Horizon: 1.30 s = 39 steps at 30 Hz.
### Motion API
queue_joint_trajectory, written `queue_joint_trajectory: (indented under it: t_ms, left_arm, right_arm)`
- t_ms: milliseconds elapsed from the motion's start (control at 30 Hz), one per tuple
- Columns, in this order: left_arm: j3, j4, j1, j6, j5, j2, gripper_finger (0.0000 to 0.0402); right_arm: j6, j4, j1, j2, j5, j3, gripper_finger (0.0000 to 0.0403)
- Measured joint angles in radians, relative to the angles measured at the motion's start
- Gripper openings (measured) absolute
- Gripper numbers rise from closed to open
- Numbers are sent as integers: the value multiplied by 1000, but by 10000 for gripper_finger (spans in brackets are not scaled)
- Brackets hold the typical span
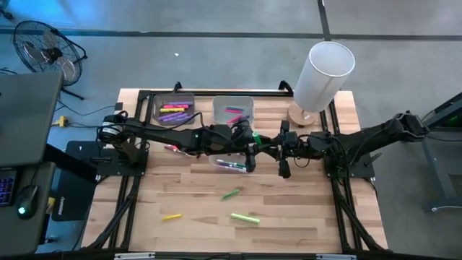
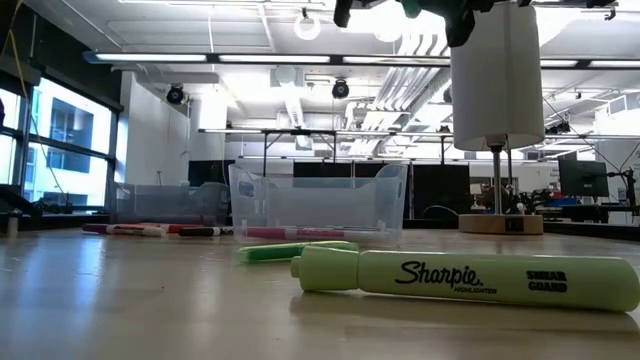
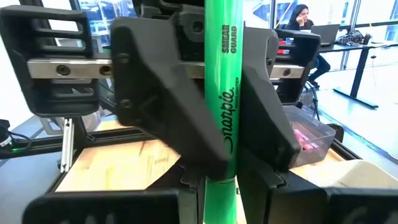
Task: Pick & Place Markers
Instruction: Put the green highlighter into the black bin
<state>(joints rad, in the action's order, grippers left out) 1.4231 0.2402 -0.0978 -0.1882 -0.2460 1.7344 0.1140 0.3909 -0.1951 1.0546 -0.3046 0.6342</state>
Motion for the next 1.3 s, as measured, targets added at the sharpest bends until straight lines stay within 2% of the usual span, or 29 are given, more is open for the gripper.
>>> queue_joint_trajectory:
  t_ms: [133,200,400,567,733,867,967,1167,1300]
  left_arm:
    - [0,-6,1,0,-4,0,56]
    - [0,-7,1,0,-3,0,43]
    - [0,-11,2,0,17,0,43]
    - [0,-13,2,0,23,0,66]
    - [2,-44,19,-1,35,-3,46]
    - [2,-157,59,-59,92,-49,46]
    - [2,-251,97,-105,139,-80,60]
    - [0,-602,200,-122,147,-182,60]
    - [1,-856,291,-36,138,-239,47]
  right_arm:
    - [-3,-1,0,0,-1,0,55]
    - [-3,-3,0,0,-2,0,55]
    - [8,-10,0,0,-19,0,76]
    - [8,-13,0,0,-20,0,75]
    - [9,-18,0,0,-48,0,84]
    - [9,-23,1,0,-115,0,106]
    - [9,-37,7,-2,-133,1,126]
    - [112,-123,28,-3,-134,2,160]
    - [173,-170,34,-2,-135,2,169]
